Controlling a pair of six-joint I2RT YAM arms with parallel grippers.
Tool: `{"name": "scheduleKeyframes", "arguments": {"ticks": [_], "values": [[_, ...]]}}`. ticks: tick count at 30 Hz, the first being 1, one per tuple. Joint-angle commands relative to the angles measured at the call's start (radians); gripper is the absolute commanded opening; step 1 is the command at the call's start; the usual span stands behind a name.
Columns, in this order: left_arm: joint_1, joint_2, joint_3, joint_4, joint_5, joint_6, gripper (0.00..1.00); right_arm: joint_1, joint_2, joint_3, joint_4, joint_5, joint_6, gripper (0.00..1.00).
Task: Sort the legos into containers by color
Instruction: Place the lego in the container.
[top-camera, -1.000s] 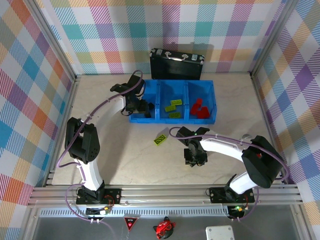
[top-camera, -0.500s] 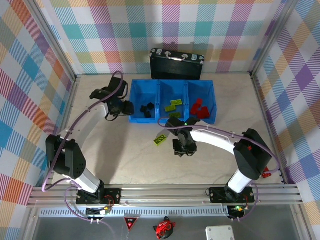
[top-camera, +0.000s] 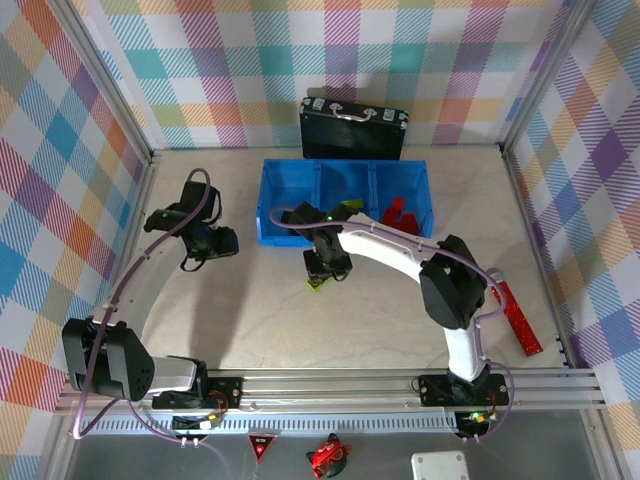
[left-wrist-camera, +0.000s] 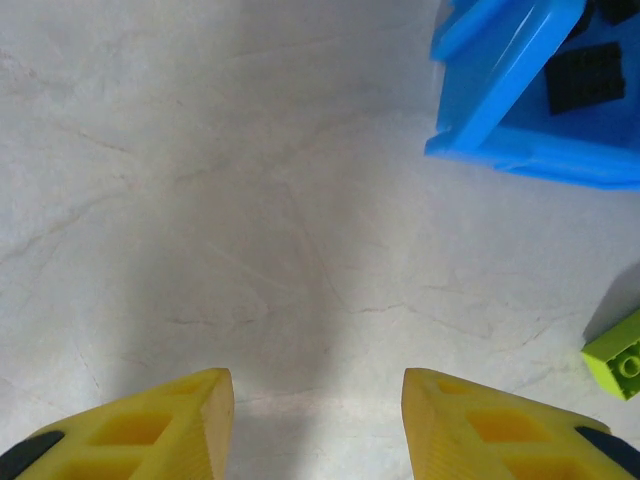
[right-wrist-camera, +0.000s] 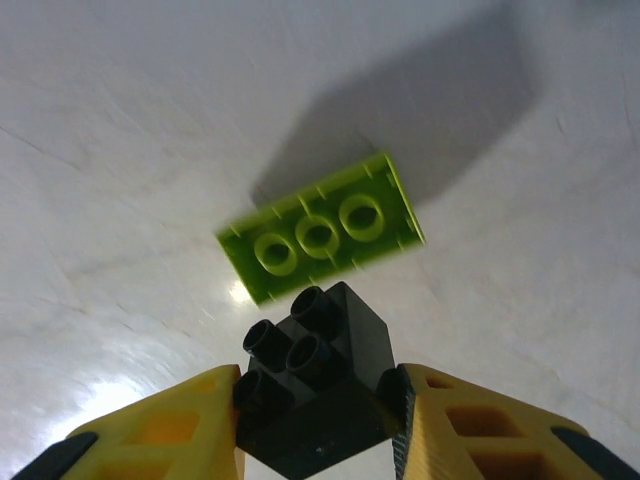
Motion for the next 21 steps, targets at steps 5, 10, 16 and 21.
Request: {"name": "scheduleKeyframes", "arguments": {"ticks": [5, 10, 16, 21], "values": [[0.016, -0.049, -0.11, 0.091, 0.072, 0.001, 0.48, 0.007, 0.121, 0.242, 0.023, 0.034, -0.083, 0.37], [0.016, -0.038, -0.115, 0.094, 0.045, 0.024, 0.47, 0.005, 0.189, 0.347, 0.09, 0.099, -0.138, 0.37], [0.017, -0.042, -0.111, 0.116, 0.061, 0.025, 0.47, -0.012, 0.309, 0.521, 0.092, 0.132, -0.188, 0.38], [0.017, -0.045, -0.116, 0.132, 0.086, 0.023, 0.47, -0.033, 0.38, 0.598, 0.139, 0.101, -0.225, 0.38]]}}
